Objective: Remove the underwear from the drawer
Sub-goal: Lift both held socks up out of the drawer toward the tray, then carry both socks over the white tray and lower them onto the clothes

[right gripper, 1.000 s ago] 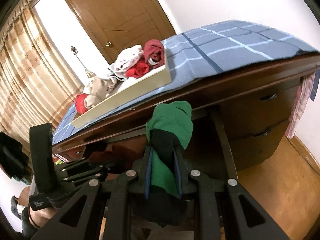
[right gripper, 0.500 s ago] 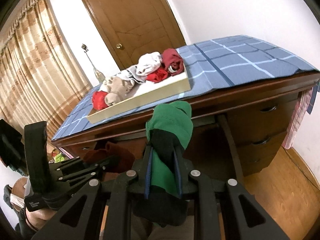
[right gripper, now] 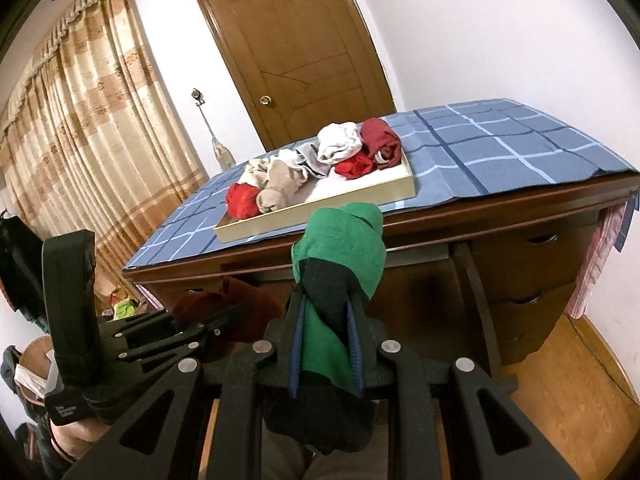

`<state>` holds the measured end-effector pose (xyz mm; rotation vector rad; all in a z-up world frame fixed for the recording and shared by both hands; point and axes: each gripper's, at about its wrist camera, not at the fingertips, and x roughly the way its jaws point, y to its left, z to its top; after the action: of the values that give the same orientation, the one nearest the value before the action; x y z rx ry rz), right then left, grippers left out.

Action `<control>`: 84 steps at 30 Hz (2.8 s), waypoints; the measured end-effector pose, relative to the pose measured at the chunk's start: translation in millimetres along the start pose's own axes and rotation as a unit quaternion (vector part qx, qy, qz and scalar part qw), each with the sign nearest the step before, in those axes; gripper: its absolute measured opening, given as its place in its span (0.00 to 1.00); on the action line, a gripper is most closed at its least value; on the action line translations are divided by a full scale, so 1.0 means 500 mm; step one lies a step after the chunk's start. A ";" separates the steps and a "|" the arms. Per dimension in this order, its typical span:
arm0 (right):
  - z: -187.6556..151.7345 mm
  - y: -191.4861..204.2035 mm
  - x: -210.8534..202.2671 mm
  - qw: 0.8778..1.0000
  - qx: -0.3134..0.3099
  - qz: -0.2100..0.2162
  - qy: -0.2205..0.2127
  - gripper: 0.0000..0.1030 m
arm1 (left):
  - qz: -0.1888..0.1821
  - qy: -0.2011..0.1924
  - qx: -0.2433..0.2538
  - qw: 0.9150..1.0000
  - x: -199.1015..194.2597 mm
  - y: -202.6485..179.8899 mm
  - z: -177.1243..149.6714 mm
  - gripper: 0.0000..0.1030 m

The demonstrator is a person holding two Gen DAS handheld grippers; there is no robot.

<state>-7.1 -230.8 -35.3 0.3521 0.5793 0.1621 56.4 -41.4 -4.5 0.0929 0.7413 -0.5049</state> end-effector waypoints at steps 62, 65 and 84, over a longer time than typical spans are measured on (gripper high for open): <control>0.041 0.108 -0.138 0.994 -0.051 0.032 -0.092 0.21 | 0.088 -0.105 -0.001 0.991 -0.178 0.033 0.047 0.15; 0.053 0.102 -0.132 0.994 -0.044 0.030 -0.096 0.21 | 0.087 -0.103 0.003 0.991 -0.171 0.034 0.052 0.15; 0.209 0.066 -0.064 0.991 -0.045 0.007 -0.127 0.21 | 0.074 -0.093 0.022 0.993 -0.045 0.027 0.215 0.15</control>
<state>23.4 -237.2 74.3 0.2850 0.3163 0.1541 115.8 -48.0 88.6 0.1386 0.5375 -0.3830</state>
